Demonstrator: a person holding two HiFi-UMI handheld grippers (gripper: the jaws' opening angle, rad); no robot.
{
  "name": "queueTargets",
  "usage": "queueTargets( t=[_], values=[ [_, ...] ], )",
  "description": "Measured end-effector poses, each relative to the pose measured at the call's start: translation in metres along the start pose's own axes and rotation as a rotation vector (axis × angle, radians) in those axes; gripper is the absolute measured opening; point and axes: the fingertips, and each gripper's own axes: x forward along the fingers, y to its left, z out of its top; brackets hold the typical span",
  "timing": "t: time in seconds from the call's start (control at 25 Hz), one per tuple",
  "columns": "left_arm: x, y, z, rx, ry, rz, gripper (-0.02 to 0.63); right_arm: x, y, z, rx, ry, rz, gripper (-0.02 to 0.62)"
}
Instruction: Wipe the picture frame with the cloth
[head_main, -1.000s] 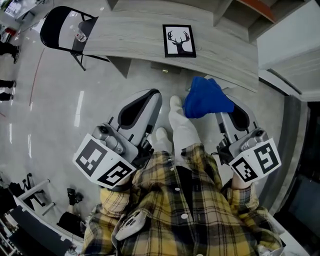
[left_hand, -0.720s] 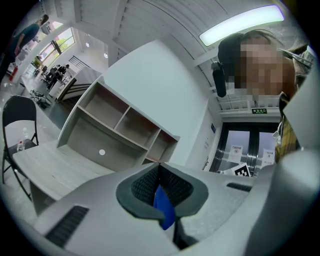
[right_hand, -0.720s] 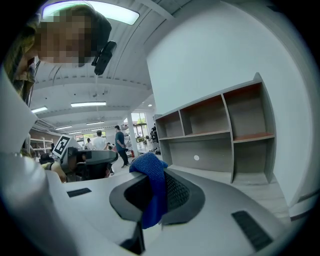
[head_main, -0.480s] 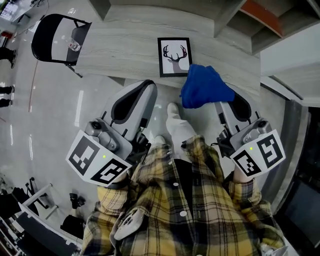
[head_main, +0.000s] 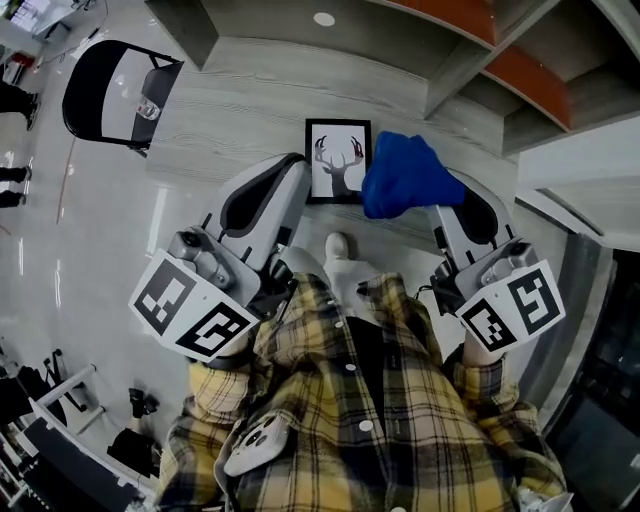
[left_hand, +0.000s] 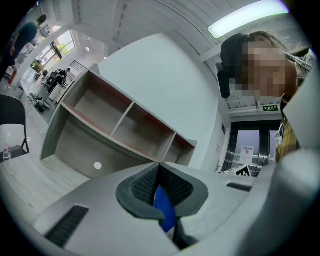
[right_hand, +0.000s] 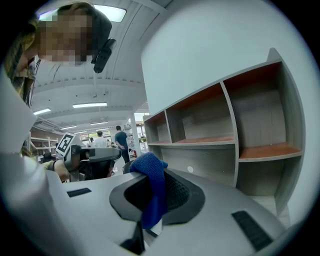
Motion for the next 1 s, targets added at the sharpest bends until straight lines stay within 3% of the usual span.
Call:
queueTargets(
  t=[0.4,0.76,1.0],
  values=[
    [0.047,0.060,0.003,-0.024,0.100,-0.046,0.005,0.060,-0.026,-0.001,0.043,0.025,-0.051,0.040],
    [0.073,0.124,0.026,-0.030,0.227,-0.173,0.005,0.119,-0.025,0.011,0.098,-0.016,-0.206,0.038],
    [0.084,0.148,0.005,-0.053,0.346,-0.233,0.005,0.134,-0.034,-0.001,0.117,0.011,-0.303,0.038]
  ],
)
